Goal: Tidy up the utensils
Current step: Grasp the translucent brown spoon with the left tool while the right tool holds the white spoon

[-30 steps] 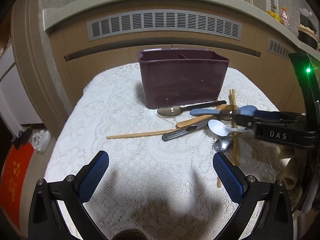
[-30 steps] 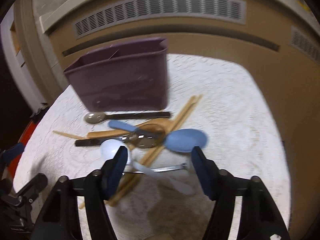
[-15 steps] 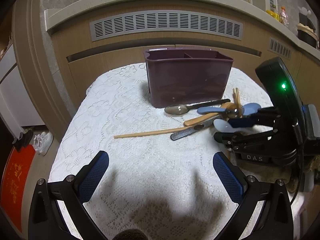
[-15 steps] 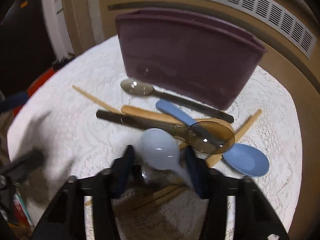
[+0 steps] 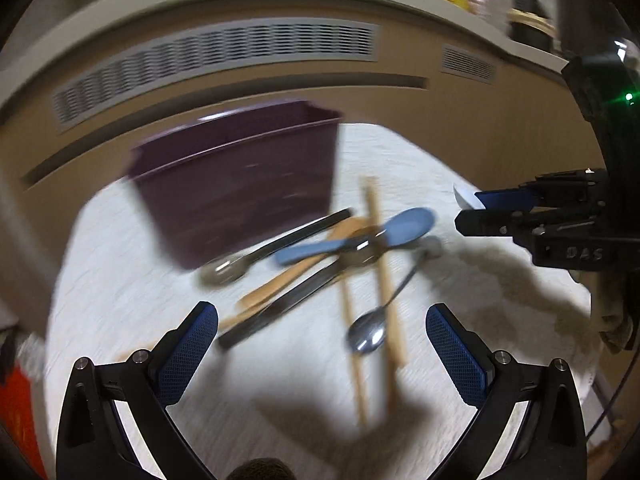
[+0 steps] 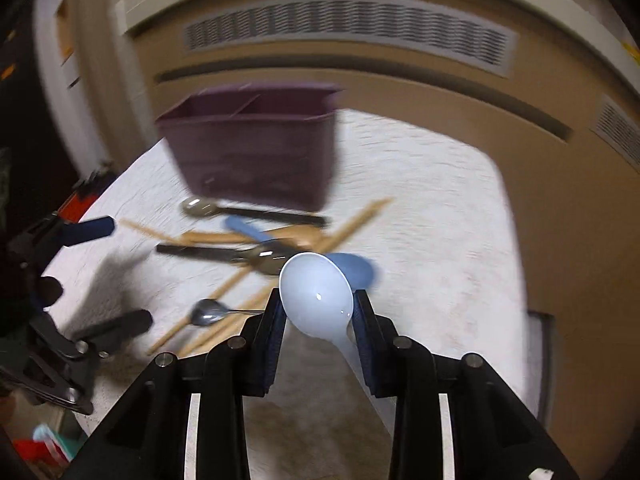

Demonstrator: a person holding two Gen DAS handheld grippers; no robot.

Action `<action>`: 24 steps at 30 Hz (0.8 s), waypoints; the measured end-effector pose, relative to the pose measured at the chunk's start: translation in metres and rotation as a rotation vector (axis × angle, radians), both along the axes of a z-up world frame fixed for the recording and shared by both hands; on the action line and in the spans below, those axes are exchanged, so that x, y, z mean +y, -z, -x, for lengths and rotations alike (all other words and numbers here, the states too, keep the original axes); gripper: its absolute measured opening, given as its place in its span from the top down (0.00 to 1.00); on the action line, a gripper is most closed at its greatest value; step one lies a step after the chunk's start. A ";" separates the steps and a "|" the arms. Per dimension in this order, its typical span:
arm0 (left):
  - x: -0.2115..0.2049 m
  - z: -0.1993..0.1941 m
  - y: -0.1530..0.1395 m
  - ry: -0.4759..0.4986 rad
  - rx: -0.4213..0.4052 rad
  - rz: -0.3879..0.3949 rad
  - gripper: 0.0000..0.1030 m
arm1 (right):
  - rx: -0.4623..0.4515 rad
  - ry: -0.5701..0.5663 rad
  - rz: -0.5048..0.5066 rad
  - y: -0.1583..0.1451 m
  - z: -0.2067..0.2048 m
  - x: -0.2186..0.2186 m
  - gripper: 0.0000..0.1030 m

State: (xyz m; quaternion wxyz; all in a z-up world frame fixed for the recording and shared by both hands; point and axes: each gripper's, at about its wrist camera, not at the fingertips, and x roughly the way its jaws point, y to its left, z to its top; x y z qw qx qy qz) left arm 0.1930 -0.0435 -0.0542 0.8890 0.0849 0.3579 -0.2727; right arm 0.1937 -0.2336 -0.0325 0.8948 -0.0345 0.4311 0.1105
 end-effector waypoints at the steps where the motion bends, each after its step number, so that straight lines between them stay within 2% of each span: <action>1: -0.004 -0.008 0.001 0.027 0.028 0.016 0.00 | 0.003 0.025 -0.022 -0.002 0.001 -0.011 0.70; 2: -0.008 -0.017 0.002 0.045 0.057 0.026 0.02 | 0.006 0.039 -0.035 -0.003 0.001 -0.017 0.70; 3: -0.012 -0.026 0.002 0.046 0.068 0.012 0.12 | 0.008 0.060 -0.047 -0.004 0.002 -0.024 0.70; 4: -0.018 -0.030 0.002 0.043 0.060 -0.023 0.31 | 0.006 0.082 -0.050 -0.005 0.003 -0.032 0.70; 6: -0.031 -0.037 0.003 0.053 0.028 -0.133 0.41 | 0.005 0.098 -0.062 -0.005 0.007 -0.038 0.70; 10: -0.047 -0.046 0.008 0.169 0.094 -0.183 0.41 | 0.009 0.090 -0.094 0.000 0.014 -0.040 0.69; 14: -0.063 -0.054 0.010 0.212 0.102 -0.231 0.41 | -0.001 0.084 -0.115 0.004 0.017 -0.036 0.69; 17: -0.071 -0.062 0.015 0.217 0.129 -0.248 0.41 | 0.004 0.086 -0.130 0.008 0.015 -0.036 0.69; 19: -0.081 -0.069 0.024 0.222 0.146 -0.282 0.48 | 0.009 0.089 -0.133 0.010 0.014 -0.038 0.69; 20: -0.085 -0.071 0.025 0.205 0.127 -0.307 0.49 | 0.010 0.093 -0.133 0.011 0.014 -0.039 0.69; 23: -0.088 -0.073 0.025 0.164 0.135 -0.303 0.54 | 0.011 0.100 -0.136 0.011 0.015 -0.041 0.69; 24: -0.088 -0.074 0.025 0.147 0.136 -0.300 0.58 | 0.011 0.102 -0.137 0.010 0.016 -0.041 0.69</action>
